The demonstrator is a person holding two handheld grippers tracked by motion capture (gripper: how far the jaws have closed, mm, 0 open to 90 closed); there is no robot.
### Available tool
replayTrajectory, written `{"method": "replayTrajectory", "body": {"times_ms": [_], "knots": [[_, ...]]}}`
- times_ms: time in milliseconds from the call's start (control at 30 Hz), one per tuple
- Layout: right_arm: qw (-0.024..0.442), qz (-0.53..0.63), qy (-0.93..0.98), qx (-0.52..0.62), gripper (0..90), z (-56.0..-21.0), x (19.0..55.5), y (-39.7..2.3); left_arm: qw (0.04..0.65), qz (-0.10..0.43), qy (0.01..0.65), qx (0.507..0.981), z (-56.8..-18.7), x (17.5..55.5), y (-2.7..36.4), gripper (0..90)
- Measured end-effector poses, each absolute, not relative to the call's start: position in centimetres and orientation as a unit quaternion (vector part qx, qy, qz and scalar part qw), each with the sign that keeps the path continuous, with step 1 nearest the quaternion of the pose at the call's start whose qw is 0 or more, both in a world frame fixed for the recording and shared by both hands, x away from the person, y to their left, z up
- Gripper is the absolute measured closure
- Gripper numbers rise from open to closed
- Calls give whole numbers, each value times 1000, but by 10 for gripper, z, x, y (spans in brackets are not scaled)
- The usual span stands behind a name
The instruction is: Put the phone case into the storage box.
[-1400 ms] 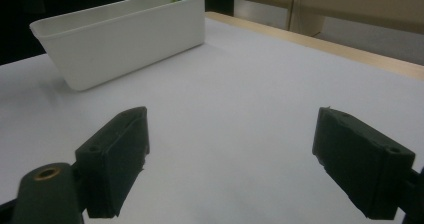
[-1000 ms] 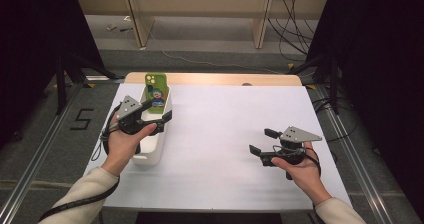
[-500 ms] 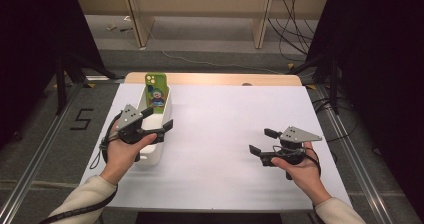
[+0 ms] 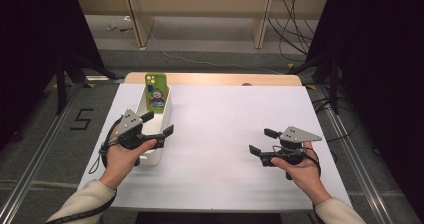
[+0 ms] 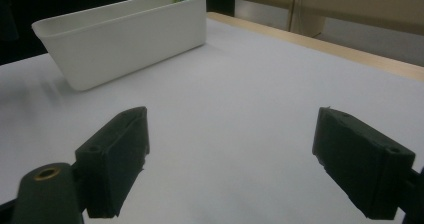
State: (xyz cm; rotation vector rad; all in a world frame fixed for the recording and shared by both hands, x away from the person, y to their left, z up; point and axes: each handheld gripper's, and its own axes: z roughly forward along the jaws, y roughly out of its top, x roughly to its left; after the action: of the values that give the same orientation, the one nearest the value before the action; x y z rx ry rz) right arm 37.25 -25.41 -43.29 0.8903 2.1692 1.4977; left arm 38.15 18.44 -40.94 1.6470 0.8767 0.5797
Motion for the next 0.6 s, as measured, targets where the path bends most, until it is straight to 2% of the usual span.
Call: {"method": "replayTrajectory", "body": {"times_ms": [600], "knots": [[179,531,766,315,160,-434,373,-255,560,236,370,703,-414,381,182,129]]}}
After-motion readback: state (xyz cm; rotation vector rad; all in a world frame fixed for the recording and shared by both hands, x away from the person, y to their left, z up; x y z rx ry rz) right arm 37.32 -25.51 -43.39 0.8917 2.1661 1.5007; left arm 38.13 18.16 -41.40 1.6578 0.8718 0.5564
